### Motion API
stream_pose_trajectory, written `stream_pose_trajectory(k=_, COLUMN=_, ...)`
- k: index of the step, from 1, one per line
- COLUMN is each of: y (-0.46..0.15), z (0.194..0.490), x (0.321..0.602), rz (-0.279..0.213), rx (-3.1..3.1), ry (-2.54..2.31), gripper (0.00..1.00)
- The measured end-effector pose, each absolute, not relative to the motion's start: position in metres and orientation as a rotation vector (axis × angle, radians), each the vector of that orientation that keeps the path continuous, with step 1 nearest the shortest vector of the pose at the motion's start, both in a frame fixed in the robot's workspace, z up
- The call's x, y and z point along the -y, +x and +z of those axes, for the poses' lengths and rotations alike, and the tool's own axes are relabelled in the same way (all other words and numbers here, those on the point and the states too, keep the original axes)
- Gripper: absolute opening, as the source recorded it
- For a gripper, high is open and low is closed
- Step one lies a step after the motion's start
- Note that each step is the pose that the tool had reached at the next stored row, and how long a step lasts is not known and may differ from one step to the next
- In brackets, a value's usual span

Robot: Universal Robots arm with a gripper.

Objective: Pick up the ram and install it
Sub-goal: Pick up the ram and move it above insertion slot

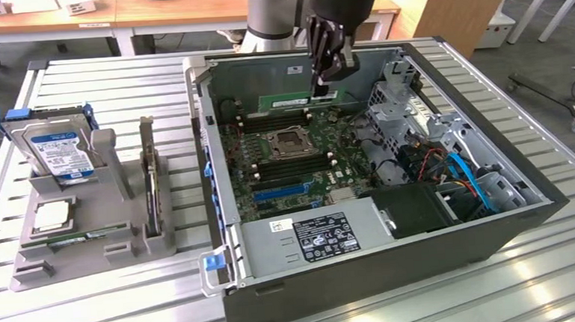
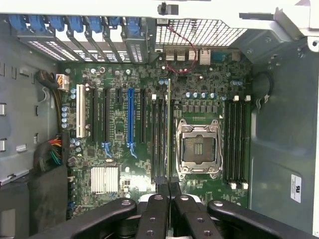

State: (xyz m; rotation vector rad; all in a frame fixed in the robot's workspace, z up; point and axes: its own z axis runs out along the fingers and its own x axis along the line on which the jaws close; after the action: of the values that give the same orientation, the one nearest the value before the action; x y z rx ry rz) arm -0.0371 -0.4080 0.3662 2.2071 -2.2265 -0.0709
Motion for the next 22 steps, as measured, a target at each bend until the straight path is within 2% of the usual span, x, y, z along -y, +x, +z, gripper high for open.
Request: stream_pose_trajectory(k=22, y=-0.026, z=0.363, x=0.412, rz=-0.072, rx=2.227, ry=2.207, gripper=0.12)
